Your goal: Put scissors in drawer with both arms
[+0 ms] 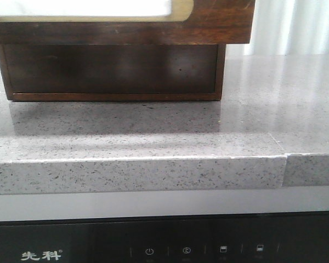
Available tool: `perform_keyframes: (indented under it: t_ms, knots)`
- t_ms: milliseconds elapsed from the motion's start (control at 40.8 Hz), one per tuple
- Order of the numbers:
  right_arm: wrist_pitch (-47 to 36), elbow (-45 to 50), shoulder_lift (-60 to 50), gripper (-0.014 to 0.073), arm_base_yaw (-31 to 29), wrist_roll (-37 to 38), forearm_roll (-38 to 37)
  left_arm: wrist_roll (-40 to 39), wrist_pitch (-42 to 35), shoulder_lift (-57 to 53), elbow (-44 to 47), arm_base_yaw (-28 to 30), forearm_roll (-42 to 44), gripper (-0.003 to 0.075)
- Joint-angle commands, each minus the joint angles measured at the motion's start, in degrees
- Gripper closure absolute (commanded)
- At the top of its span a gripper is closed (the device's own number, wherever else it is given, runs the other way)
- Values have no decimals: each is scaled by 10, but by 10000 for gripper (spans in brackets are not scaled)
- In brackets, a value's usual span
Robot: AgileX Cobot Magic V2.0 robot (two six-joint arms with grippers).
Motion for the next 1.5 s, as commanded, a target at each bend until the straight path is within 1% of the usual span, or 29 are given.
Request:
perform_keyframes:
  t_ms: [0, 196, 392, 638, 834, 907, 932, 981, 1030, 1177, 1251, 1300, 1324, 1373, 1471]
  knots:
    - [-49, 41, -73, 202, -2, 34, -9, -6, -42, 1, -19, -4, -3, 259]
    - [-103, 183, -187, 202, -2, 48, -9, -6, -42, 1, -19, -4, -3, 259]
    - [-121, 300, -293, 202, -2, 57, -9, -6, -42, 1, -19, -4, -3, 259]
    - [-124, 395, -402, 202, -2, 66, -9, -6, -42, 1, -19, -4, -3, 259]
    - [-125, 434, -450, 202, -2, 66, -12, -6, -42, 1, -19, -4, -3, 272]
    - [-126, 439, -456, 202, -2, 66, -15, -6, -42, 1, -19, -4, -3, 314]
    - [-126, 439, -456, 204, -2, 66, -15, -6, -42, 1, -19, -4, -3, 339]
    - [-126, 439, -456, 230, -2, 65, -15, -6, -42, 1, -19, -4, -3, 381]
    - [-128, 439, -456, 278, -2, 65, -15, -6, -42, 1, -19, -4, -3, 437]
    - [-131, 439, -456, 481, -2, 65, -15, -6, -42, 1, -19, -4, -3, 610]
    - [-131, 439, -456, 575, -2, 65, -15, -6, -42, 1, -19, -4, -3, 675]
    - [-131, 439, -456, 624, -2, 65, -15, -6, -42, 1, -19, -4, -3, 717]
    - [-131, 439, -456, 648, -2, 65, -15, -6, -42, 1, -19, -4, -3, 734]
    - [-131, 439, -456, 666, -2, 65, -15, -6, -42, 1, -19, -4, -3, 741]
    - [-134, 439, -456, 662, -2, 65, -16, -6, -42, 1, -19, -4, -3, 741]
